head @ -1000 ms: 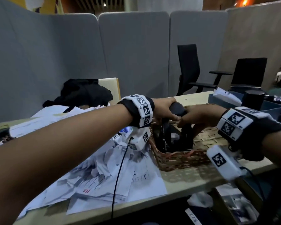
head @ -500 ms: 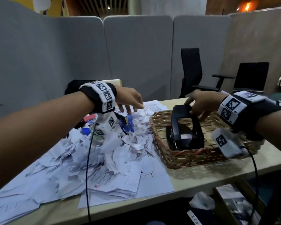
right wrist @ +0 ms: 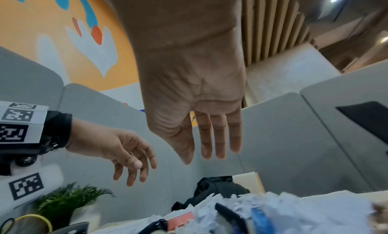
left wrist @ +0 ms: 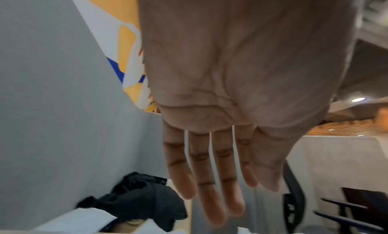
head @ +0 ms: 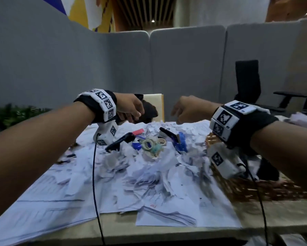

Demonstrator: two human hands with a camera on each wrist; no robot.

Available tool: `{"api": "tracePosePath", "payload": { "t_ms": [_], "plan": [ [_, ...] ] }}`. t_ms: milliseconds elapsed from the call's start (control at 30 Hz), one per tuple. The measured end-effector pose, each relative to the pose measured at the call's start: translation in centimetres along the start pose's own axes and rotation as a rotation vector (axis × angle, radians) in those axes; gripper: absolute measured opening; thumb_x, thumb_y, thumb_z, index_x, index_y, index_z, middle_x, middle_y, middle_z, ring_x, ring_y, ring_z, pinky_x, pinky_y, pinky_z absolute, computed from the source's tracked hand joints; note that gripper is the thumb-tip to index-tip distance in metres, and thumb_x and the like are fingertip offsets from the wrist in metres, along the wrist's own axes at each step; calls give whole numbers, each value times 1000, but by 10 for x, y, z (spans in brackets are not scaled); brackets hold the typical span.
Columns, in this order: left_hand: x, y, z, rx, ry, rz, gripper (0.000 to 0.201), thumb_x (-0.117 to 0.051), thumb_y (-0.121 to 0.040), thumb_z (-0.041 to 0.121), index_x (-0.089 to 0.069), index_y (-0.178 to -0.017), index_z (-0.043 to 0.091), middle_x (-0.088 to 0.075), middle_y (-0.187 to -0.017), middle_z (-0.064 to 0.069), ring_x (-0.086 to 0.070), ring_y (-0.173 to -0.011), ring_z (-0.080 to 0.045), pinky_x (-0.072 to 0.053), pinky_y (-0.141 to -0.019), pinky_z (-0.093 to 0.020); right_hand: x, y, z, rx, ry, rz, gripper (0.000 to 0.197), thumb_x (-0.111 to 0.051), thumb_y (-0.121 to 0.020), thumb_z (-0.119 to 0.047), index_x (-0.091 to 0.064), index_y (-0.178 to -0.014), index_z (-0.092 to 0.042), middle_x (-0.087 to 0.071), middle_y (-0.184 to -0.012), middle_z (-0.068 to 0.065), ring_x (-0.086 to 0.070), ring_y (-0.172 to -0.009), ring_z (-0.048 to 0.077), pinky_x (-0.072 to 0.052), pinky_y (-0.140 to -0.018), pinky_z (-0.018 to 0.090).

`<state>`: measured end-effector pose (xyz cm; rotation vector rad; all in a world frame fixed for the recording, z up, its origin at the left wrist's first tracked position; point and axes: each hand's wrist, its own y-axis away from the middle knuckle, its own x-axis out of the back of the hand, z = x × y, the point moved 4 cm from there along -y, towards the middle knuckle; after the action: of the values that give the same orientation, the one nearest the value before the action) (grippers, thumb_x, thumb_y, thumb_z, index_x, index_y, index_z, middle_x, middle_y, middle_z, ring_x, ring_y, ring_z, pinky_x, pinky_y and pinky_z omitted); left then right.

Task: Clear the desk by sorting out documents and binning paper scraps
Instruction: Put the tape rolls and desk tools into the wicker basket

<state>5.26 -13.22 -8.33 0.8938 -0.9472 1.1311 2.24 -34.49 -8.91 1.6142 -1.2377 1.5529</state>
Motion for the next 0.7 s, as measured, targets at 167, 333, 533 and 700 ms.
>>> {"api": "tracePosePath", "payload": {
  "t_ms": [167,333,533,700],
  "plan": [
    [23,34,-79,118,-20,5,19,-57,-96,13,-59,-114,14,-70,-100,-6,-70,-85,-22,-51,-61,-26,-22,-33,-78,146,-64,59,25,-61,-82,-8,-72,-104,-7,-72,-102,9,-64,-96,27,-54,-86,37],
    [24,63,-160,288,-154,11,26,-59,-95,17,-58,-119,8,-64,-101,-8,-62,-84,-24,-48,-53,-19,-64,-77,-144,211,30,-54,34,-60,-80,-15,-67,-112,-25,-64,-111,3,-60,-98,24,-51,-81,31],
    [-5,68,-248,448,-467,3,46,-53,-96,37,-58,-123,0,-60,-126,-17,-56,-97,-28,-45,-86,-34,-118,-94,-177,234,400,-264,44,-52,-92,-16,-51,-136,-20,-50,-131,9,-56,-113,29,-47,-79,34],
    [-13,67,-269,410,-265,102,53,-44,-99,45,-45,-131,2,-56,-129,-17,-56,-107,-32,-41,-83,-33,-136,-105,-175,227,464,-302,40,-64,-83,-19,-61,-122,-14,-63,-109,10,-63,-98,30,-45,-67,30]
  ]
}}
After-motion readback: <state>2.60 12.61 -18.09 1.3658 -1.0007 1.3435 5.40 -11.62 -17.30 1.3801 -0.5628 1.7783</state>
